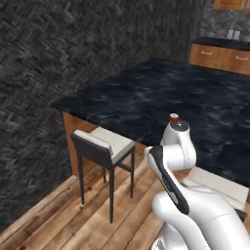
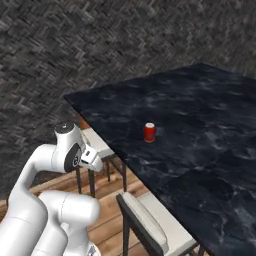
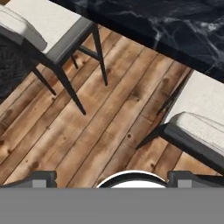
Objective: Four empty soda cans are scattered around the kitchen. Gather all the cans and cluster them next to the stove for recycling.
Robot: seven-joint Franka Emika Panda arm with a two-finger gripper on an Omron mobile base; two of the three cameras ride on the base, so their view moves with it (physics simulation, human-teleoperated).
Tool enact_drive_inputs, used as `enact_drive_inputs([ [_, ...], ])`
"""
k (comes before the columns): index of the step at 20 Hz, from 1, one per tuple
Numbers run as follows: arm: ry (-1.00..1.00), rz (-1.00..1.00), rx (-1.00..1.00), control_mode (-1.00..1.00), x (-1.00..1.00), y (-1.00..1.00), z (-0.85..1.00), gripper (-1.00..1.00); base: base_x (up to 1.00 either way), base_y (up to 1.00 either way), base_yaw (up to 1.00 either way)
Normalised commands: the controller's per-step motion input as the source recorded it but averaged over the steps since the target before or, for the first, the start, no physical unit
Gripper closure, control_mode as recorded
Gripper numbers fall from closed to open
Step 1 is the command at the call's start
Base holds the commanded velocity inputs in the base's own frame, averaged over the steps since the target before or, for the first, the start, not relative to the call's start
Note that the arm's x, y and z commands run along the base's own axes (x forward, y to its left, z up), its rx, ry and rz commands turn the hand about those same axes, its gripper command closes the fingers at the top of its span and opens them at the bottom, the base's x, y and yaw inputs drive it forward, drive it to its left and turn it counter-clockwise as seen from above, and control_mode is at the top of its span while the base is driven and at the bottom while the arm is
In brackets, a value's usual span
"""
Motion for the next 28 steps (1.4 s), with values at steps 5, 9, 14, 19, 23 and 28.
enact_drive_inputs([
  [5,0.00,0.00,0.00,1.00,0.00,0.00,0.00,-1.00,0.26,0.46,-0.38],
  [9,0.00,0.00,0.00,1.00,0.00,0.00,0.00,-1.00,0.17,0.49,-0.38],
  [14,0.00,0.00,0.00,1.00,0.00,0.00,0.00,-1.00,0.18,0.45,-0.44],
  [19,0.00,0.00,0.00,1.00,0.00,0.00,0.00,-1.00,0.20,0.44,-0.45],
  [23,0.00,0.00,0.00,1.00,0.00,0.00,0.00,-1.00,0.18,0.50,-0.37],
  [28,0.00,0.00,0.00,1.00,0.00,0.00,0.00,-1.00,0.20,0.55,-0.29],
])
